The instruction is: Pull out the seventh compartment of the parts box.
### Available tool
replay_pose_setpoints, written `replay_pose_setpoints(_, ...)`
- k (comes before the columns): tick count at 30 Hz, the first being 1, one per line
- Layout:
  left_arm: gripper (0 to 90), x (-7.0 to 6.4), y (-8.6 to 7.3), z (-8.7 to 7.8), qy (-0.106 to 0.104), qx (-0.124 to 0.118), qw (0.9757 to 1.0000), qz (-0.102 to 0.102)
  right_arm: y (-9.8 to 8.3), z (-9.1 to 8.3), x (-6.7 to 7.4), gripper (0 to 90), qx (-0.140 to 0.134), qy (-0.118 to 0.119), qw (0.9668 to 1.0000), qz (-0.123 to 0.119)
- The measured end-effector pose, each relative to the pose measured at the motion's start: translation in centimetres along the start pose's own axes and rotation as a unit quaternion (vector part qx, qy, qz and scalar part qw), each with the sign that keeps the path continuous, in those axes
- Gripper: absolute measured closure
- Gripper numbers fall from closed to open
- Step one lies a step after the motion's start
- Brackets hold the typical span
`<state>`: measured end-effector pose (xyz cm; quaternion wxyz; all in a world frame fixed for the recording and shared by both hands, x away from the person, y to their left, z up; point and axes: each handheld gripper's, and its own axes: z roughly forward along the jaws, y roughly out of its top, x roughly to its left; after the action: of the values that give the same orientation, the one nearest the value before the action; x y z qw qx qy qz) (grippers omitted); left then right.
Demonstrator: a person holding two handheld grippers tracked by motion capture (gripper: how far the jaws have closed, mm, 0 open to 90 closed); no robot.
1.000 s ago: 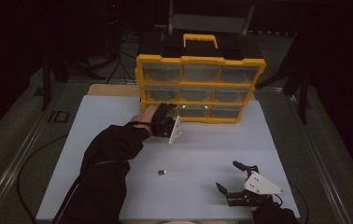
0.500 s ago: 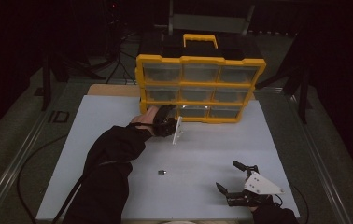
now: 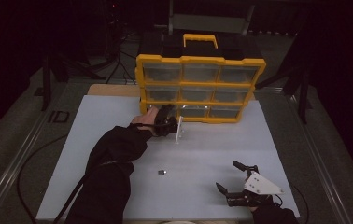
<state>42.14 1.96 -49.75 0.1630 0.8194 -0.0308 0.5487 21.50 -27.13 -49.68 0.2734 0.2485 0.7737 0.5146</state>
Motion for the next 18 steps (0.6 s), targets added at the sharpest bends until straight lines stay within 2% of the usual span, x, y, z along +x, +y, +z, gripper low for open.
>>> replay_pose_setpoints(7,46.6,0.2,0.9,0.1,0.001,0.030,0.9995,0.007,0.1,0.1,0.1,7.9,0.000,0.000,1.0000,-0.002)
replay_pose_setpoints(8,46.9,0.3,1.1,0.1,-0.002,0.043,0.9989,0.017,0.1,0.1,0.1,7.9,0.000,0.001,1.0000,-0.002)
replay_pose_setpoints(11,47.5,0.3,1.4,0.1,-0.001,0.055,0.9981,0.029,0.1,0.1,0.1,7.9,0.000,0.002,1.0000,-0.003)
replay_pose_setpoints(15,50.9,0.6,2.1,0.2,-0.012,0.079,0.9964,0.031,0.1,0.2,0.2,7.9,0.002,0.003,1.0000,-0.003)
replay_pose_setpoints(18,52.7,0.7,2.3,0.2,-0.012,0.085,0.9956,0.036,0.1,0.2,0.2,7.9,0.002,0.003,1.0000,-0.004)
